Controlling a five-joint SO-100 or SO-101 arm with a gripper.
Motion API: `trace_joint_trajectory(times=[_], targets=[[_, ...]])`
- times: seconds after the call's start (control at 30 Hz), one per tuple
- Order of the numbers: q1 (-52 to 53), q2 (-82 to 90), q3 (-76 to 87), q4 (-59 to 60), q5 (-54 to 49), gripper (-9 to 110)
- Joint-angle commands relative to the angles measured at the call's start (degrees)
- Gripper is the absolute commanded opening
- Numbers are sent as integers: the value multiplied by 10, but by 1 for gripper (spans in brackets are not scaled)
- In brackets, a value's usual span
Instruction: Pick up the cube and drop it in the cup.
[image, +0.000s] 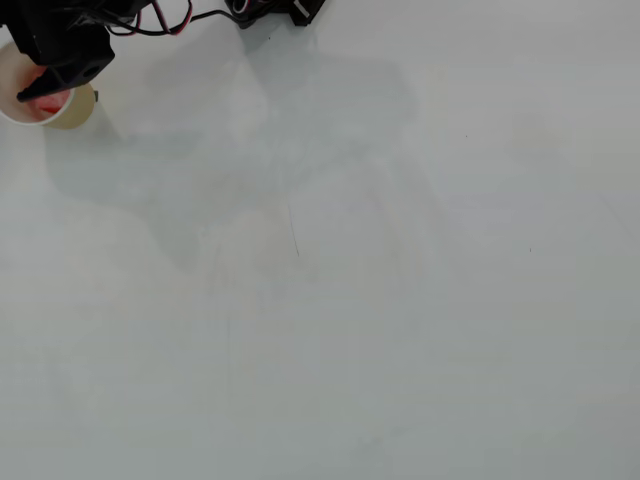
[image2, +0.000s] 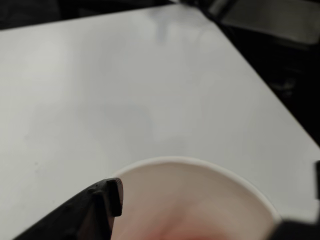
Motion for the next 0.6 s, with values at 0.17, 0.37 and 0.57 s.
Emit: trace_joint_trajectory(times=[0.17,0.37,0.57], targets=[[0,9,-54,-13,5,36],[-1,10,-53,-13,5,35],[-1,10,-53,-13,5,35]])
